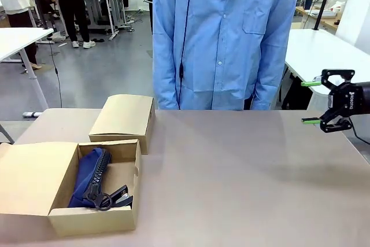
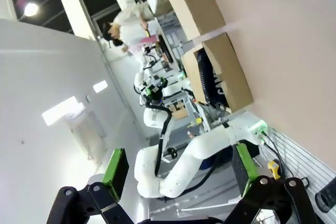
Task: Place items inside the box.
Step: Pick up a Pencil pouch or Stapler and place it inside the Mailer Box closest to the robot, then close the lid of the Mailer Box closest to the robot.
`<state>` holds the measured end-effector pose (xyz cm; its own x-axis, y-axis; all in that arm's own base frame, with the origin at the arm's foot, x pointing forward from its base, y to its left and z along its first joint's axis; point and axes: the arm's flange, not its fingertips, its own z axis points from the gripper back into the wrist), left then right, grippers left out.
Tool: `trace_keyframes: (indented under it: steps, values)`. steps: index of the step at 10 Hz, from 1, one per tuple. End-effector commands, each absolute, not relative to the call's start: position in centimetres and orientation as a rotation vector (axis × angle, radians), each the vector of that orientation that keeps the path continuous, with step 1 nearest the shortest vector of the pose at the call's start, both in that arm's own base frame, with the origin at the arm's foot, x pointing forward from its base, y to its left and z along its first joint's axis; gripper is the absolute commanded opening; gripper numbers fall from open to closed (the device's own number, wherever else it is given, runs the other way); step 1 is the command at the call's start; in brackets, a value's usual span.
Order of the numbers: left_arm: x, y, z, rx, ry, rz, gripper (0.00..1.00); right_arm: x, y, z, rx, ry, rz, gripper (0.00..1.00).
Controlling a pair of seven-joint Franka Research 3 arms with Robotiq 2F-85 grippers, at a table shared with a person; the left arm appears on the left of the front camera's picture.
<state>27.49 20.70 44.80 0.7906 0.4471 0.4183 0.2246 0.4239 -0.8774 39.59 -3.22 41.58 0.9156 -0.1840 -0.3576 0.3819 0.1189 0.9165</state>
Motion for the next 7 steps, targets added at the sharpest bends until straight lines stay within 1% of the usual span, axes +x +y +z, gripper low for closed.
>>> trace_keyframes:
  steps: [1, 7]
  values:
    - [27.36, 20.33, 44.68, -1.165, -0.711, 0.141, 1.0, 40.96, -1.4, 42.03, 1.366, 0.091, -0.43, 1.0]
    - [27.36, 20.33, 44.68, -1.165, -0.711, 0.141, 1.0, 40.96, -1.4, 42.03, 1.366, 0.091, -0.43, 1.0]
